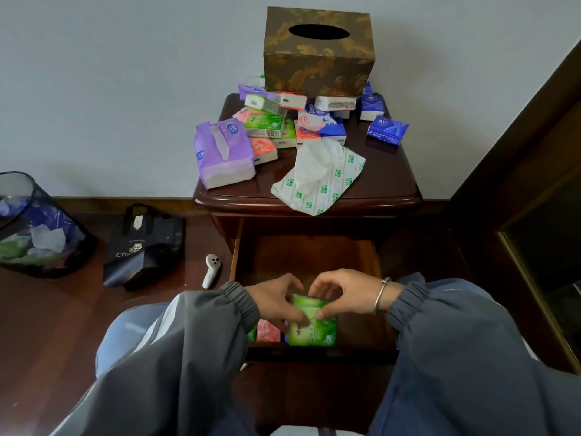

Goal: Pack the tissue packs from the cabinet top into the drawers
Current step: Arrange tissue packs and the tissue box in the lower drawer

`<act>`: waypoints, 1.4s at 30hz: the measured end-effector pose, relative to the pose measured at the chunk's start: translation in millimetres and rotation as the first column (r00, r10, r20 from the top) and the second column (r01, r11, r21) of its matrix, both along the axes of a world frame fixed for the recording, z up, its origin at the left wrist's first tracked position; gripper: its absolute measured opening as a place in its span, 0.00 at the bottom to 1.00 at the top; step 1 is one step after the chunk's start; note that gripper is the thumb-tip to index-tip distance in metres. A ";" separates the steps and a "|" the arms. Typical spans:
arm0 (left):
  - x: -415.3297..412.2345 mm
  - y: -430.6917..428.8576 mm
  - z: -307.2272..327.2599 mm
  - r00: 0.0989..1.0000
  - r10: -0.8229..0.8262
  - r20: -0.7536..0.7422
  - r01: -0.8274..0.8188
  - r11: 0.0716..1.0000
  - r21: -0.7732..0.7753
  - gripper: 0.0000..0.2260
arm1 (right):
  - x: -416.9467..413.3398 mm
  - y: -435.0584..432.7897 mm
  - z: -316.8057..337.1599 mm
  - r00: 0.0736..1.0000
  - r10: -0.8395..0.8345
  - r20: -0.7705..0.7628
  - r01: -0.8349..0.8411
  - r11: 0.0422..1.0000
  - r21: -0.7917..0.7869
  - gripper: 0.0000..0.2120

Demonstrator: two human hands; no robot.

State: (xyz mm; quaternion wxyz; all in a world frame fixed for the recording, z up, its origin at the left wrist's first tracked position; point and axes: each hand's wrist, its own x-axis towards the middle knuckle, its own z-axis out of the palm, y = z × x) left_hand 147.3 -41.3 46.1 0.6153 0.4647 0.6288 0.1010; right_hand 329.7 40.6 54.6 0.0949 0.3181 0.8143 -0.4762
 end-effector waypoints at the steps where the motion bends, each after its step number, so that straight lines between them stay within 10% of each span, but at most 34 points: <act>1: 0.3 0.2 -2.3 1.000 0.026 -0.017 -0.026 0.999 0.031 0.29 | -0.2 1.1 -3.7 1.000 0.002 0.029 -0.002 1.000 -0.010 0.22; 11: 1.4 -18.9 -58.6 0.874 0.450 0.184 -0.476 0.869 0.137 0.26 | 4.7 -10.5 -60.4 0.969 -0.213 0.125 0.233 0.955 -0.183 0.13; 17: -35.5 -15.5 -71.7 0.690 0.613 -0.384 -0.495 0.787 0.367 0.25 | 21.9 10.1 -86.4 0.645 -0.667 0.373 0.750 0.645 -0.143 0.26; 21: -45.7 -25.9 -85.1 0.609 0.520 -0.599 -0.504 0.837 0.215 0.24 | 16.5 1.7 -104.7 0.603 -0.628 0.492 0.736 0.676 -0.039 0.29; 42: -68.9 -38.6 -114.2 0.744 0.557 -0.368 -0.533 0.828 0.176 0.18 | -15.0 -16.8 -132.4 0.761 -0.417 0.497 0.586 0.771 -0.251 0.22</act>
